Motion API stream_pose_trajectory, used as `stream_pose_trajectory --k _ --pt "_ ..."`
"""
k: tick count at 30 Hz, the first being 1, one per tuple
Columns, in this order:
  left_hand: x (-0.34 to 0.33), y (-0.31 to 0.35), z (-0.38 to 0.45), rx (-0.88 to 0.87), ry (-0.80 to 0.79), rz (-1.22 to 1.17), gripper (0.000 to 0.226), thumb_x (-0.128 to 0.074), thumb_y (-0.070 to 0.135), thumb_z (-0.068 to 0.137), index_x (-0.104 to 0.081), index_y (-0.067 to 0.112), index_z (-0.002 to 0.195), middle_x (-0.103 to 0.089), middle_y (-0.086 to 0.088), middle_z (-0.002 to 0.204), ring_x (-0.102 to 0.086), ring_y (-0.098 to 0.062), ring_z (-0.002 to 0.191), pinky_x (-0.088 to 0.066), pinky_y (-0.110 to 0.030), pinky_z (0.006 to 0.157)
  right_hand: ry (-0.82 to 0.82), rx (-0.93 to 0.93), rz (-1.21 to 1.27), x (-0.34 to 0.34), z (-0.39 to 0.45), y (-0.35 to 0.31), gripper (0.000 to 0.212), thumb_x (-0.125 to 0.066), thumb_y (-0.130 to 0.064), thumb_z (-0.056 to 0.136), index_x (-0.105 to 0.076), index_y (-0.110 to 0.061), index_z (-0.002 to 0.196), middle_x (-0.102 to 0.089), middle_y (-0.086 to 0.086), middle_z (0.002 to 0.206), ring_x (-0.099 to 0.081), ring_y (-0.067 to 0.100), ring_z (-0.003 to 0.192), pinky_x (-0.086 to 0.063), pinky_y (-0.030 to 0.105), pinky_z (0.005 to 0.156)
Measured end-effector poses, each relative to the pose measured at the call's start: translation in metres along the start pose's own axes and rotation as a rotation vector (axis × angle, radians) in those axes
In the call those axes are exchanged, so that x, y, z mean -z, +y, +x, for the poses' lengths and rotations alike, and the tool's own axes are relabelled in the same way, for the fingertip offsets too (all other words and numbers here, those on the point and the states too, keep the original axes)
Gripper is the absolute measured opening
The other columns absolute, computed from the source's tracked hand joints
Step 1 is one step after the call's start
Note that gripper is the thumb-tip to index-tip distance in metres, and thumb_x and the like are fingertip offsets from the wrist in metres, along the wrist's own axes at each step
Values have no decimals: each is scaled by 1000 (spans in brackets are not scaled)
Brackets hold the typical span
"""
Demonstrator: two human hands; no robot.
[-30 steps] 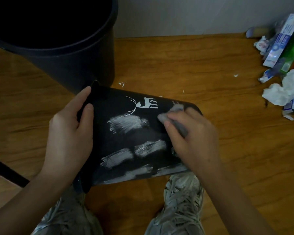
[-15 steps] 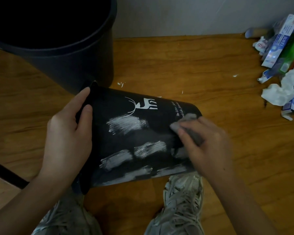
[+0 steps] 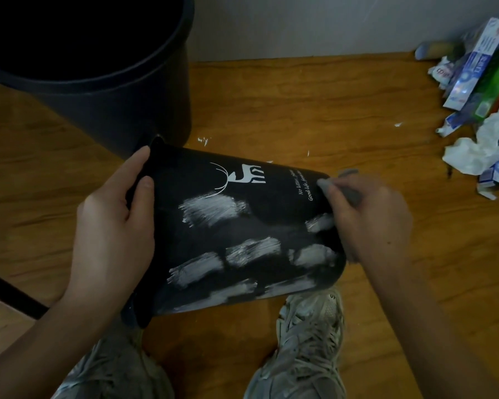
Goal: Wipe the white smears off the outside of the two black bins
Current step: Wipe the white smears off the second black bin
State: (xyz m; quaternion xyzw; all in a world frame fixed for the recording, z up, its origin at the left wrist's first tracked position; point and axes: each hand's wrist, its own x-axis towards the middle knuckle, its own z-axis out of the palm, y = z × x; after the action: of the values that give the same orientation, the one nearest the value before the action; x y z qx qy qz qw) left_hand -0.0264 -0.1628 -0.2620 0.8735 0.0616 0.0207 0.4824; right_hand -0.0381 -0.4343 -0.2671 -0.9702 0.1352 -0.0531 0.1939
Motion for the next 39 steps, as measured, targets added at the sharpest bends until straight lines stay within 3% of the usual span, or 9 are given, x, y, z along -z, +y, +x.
stream_pose_trajectory --k 3,7,11,18,23,29,33,36,39 --pt "0 2 1 -5 13 -5 37 -45 12 100 -52 15 136 -51 34 71 -49 24 64 -35 6 63 20 -31 -44 -4 8 -4 22 -57 -38 96 -72 -23 99 -68 1 95 -59 20 80 -29 23 53" --pt "0 2 0 -7 25 -17 38 -45 12 100 -51 15 138 -49 33 93 -49 28 73 -35 6 65 -6 167 22 -21 -6 -52 18 -55 -32 98 -69 -21 96 -62 -5 88 -50 5 69 -27 8 55" --pt "0 2 -3 5 14 -22 38 -44 13 101 -50 16 138 -52 36 84 -50 26 69 -37 5 62 81 320 91 -27 -12 -66 19 -56 -29 94 -72 -19 91 -63 -2 82 -45 4 61 -26 6 52" --pt "0 10 -1 -26 21 25 37 -44 13 100 -50 14 137 -60 16 103 -52 18 78 -34 8 66 196 110 58 -17 -20 2 27 -52 -31 93 -72 -14 100 -64 4 85 -48 7 65 -27 7 55" --pt "-2 5 -1 -25 26 38 37 -43 13 101 -50 12 137 -44 33 88 -48 29 67 -34 7 62 243 28 63 -16 -20 21 18 -61 -27 92 -74 -16 99 -64 6 82 -56 19 63 -29 12 52" --pt "-5 -8 7 -40 19 32 37 -42 14 101 -50 15 138 -49 42 80 -46 31 74 -33 8 66 242 7 54 -15 -15 19 20 -61 -28 93 -74 -15 99 -65 6 82 -52 12 66 -29 16 51" --pt "-5 -16 9 -57 21 22 36 -43 16 101 -50 24 136 -53 42 74 -49 27 70 -34 7 65 105 -12 98 -10 11 16 22 -60 -35 95 -74 -20 101 -71 2 94 -64 20 83 -40 28 61" --pt "-5 -26 10 -50 20 -8 34 -42 20 102 -45 43 128 -53 49 79 -50 24 70 -36 6 65 30 6 52 -10 24 15 23 -59 -39 96 -74 -23 101 -71 1 95 -63 21 85 -36 28 61" --pt "-7 -26 15 -51 22 -8 33 -41 18 102 -44 39 127 -52 52 86 -50 26 79 -35 6 69 109 102 52 -10 5 13 19 -62 -33 95 -73 -19 100 -65 -2 90 -57 13 75 -30 17 54"
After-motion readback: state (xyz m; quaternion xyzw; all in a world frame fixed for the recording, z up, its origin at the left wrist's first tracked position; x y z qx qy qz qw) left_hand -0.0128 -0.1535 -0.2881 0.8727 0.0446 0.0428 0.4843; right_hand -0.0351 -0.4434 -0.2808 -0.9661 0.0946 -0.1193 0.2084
